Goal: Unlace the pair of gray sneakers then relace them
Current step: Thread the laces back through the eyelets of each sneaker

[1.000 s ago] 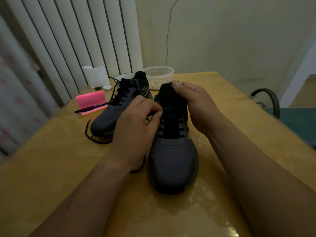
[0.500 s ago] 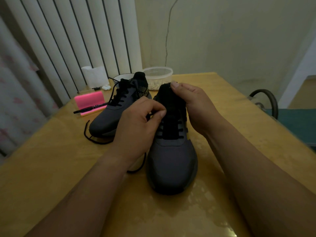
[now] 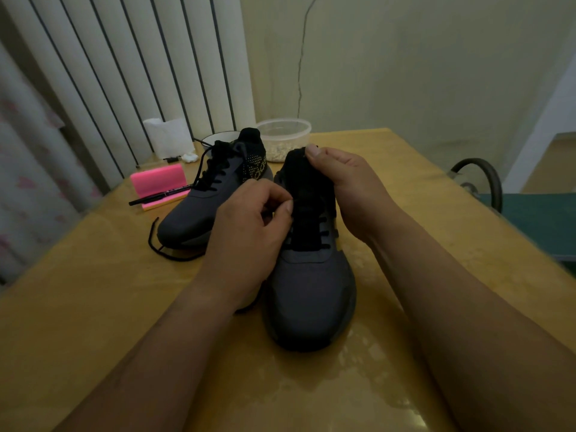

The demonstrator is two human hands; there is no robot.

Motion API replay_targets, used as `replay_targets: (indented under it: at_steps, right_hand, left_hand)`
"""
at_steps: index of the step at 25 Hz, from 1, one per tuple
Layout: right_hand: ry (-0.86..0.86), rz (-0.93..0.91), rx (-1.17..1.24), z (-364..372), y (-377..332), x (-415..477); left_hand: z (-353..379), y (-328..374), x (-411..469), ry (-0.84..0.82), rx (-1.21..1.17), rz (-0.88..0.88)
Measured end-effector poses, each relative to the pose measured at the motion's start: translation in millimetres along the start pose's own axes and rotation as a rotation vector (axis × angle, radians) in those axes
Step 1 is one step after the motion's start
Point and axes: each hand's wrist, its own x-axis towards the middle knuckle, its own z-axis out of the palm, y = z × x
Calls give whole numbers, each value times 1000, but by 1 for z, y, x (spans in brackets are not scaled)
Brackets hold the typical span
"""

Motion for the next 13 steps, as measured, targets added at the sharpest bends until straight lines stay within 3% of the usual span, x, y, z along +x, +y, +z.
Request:
replay_targets:
  at_steps: [9, 13]
  right_hand:
    - [-10, 8, 49, 1, 2, 1]
    - [-21, 15, 34, 1, 1, 1]
  left_hand:
    - [9, 4, 0, 25, -162, -141]
    - [15, 2, -1, 2, -377, -320]
